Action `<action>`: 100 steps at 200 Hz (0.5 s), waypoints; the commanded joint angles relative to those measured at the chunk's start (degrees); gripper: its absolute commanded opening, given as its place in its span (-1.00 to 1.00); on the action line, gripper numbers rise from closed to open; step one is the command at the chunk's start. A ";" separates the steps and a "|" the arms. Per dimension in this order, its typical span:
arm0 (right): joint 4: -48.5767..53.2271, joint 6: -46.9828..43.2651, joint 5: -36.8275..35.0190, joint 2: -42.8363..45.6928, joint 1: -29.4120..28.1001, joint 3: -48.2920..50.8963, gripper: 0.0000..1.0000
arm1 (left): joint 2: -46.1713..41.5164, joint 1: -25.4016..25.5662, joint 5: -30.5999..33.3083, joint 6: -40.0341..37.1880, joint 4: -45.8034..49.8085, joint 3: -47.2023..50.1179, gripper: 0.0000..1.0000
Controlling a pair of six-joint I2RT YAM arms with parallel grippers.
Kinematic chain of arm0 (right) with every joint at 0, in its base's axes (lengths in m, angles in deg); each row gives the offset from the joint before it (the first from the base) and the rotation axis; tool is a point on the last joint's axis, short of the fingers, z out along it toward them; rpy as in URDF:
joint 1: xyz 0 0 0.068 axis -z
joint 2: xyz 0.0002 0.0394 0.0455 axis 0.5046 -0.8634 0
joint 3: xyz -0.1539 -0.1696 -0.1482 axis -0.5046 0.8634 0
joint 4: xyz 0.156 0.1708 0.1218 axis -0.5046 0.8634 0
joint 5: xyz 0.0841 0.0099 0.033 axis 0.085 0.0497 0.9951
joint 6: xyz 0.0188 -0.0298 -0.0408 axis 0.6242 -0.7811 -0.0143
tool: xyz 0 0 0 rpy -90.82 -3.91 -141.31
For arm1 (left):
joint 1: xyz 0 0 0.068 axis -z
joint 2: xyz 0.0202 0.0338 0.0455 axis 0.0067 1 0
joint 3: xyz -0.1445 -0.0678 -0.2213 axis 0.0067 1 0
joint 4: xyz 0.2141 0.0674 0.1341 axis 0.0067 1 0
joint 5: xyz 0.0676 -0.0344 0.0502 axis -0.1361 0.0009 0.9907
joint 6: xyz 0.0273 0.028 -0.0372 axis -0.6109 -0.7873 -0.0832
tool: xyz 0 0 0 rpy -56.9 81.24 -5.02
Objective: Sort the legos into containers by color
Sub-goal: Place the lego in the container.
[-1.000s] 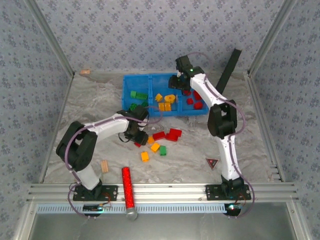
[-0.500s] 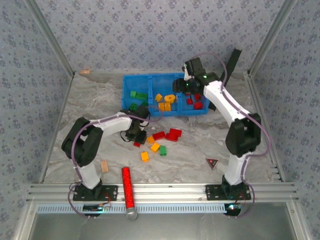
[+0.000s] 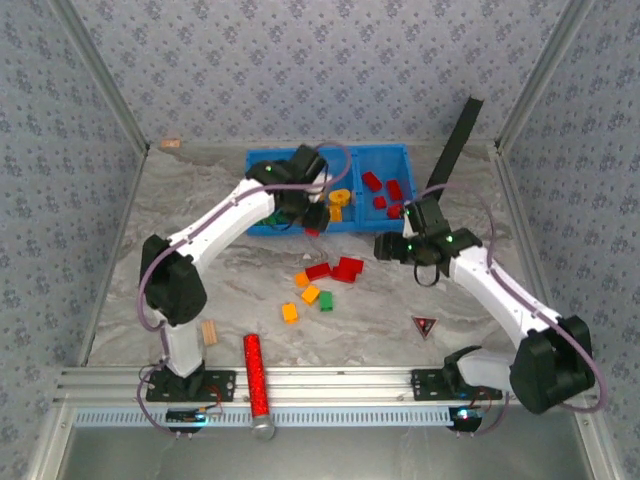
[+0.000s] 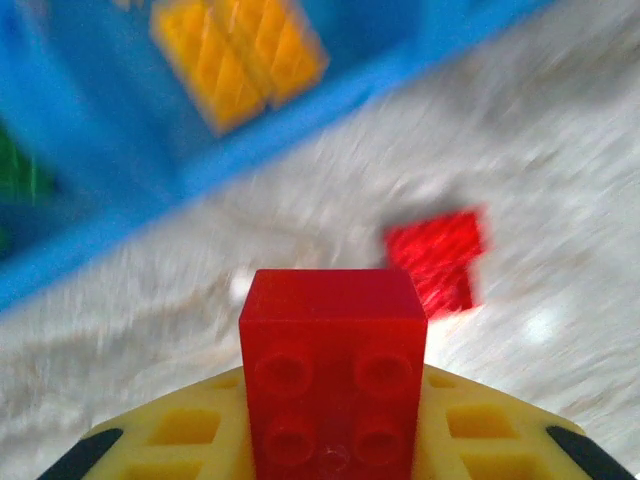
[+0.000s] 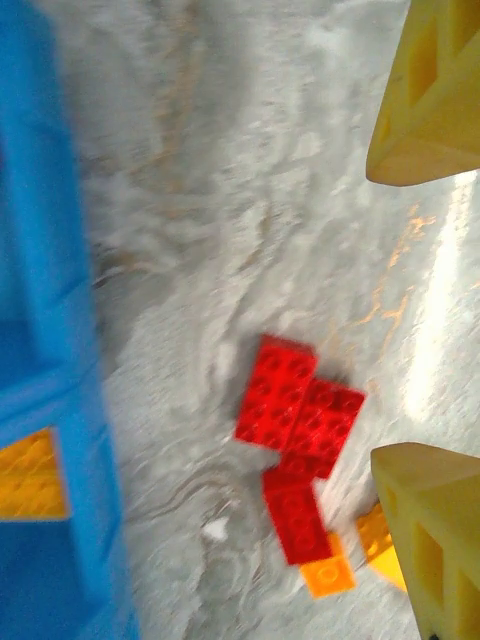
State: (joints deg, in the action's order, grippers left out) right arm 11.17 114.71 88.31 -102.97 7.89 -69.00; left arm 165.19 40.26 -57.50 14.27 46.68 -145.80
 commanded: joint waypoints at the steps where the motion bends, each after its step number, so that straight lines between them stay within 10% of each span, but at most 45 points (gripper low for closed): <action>1: -3.82 7.46 -1.30 7.47 -0.50 6.30 0.41 | 8.08 2.32 -1.18 -1.79 4.45 -13.45 -0.51; 57: -2.68 16.50 -2.20 18.66 -0.76 17.43 0.44 | 32.66 4.89 2.54 0.72 2.55 -49.56 -0.56; 100: -5.04 20.63 -2.10 20.74 -1.87 23.09 0.44 | 38.24 5.41 4.68 4.92 -11.52 -48.22 -0.57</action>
State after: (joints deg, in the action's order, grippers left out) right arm 7.69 131.23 87.00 -83.19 6.84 -48.11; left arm 202.35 45.48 -55.03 16.34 43.64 -193.67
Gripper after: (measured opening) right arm 0.718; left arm 0.319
